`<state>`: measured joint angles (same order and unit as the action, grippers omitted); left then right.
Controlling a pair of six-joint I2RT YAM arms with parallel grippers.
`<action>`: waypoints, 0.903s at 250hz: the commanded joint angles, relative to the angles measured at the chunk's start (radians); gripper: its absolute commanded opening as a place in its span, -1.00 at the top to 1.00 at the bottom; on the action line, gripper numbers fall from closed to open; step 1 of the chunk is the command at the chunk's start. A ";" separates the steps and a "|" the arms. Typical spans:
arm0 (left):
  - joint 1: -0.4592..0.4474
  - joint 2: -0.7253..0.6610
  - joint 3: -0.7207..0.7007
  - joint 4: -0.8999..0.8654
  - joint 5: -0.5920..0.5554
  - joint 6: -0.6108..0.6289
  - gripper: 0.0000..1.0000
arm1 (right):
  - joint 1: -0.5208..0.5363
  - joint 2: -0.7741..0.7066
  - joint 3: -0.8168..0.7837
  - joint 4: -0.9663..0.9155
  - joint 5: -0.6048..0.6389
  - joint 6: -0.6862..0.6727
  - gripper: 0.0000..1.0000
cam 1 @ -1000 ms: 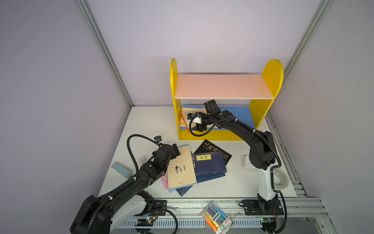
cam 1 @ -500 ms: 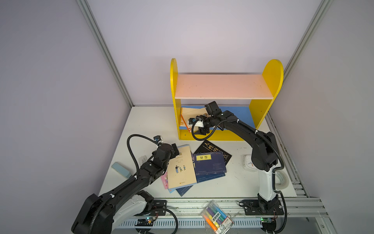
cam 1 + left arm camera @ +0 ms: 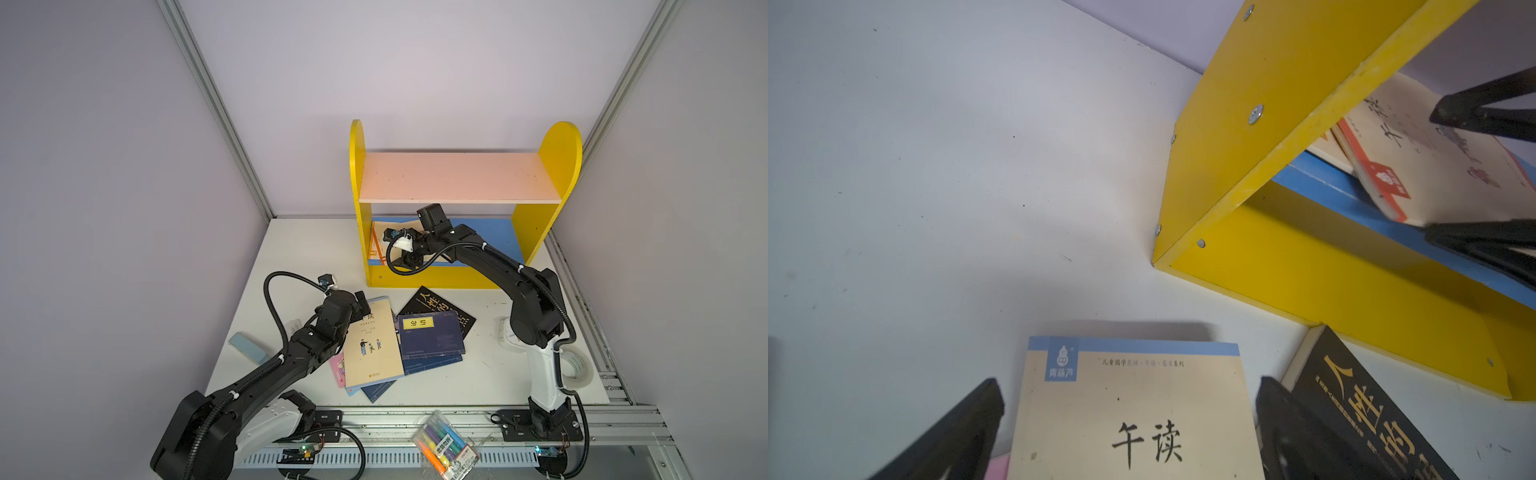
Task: Stacking books/files
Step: Rotate the book on the bookshelf.
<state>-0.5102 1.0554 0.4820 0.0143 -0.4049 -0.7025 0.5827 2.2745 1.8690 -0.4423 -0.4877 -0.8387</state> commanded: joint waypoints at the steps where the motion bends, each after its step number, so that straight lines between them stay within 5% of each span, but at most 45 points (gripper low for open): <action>1: 0.002 0.012 0.011 0.033 0.018 0.014 -0.95 | 0.008 -0.017 -0.015 0.037 -0.030 0.050 -0.46; 26: 0.004 0.020 0.011 0.036 0.024 0.014 -0.95 | 0.007 -0.051 -0.046 0.077 -0.032 0.143 -0.46; 86: 0.016 0.010 0.002 0.044 0.031 0.018 -0.96 | -0.031 -0.149 -0.076 0.102 0.153 0.608 -0.41; 127: 0.030 0.004 -0.012 0.056 0.037 0.019 -0.96 | -0.055 -0.223 -0.146 0.047 0.286 0.752 -0.33; 170: 0.036 0.010 -0.017 0.065 0.046 0.013 -0.96 | -0.084 -0.352 -0.343 0.201 0.378 0.911 -0.23; 206: 0.036 0.018 -0.020 0.073 0.054 0.006 -0.96 | -0.130 -0.416 -0.464 0.306 0.441 1.037 -0.05; 226: 0.038 0.022 -0.018 0.073 0.060 0.005 -0.95 | -0.157 -0.417 -0.506 0.333 0.462 1.093 0.22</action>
<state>-0.4751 1.0714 0.4644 0.0563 -0.3595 -0.6960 0.4541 1.8679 1.4120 -0.2417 -0.1024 0.1024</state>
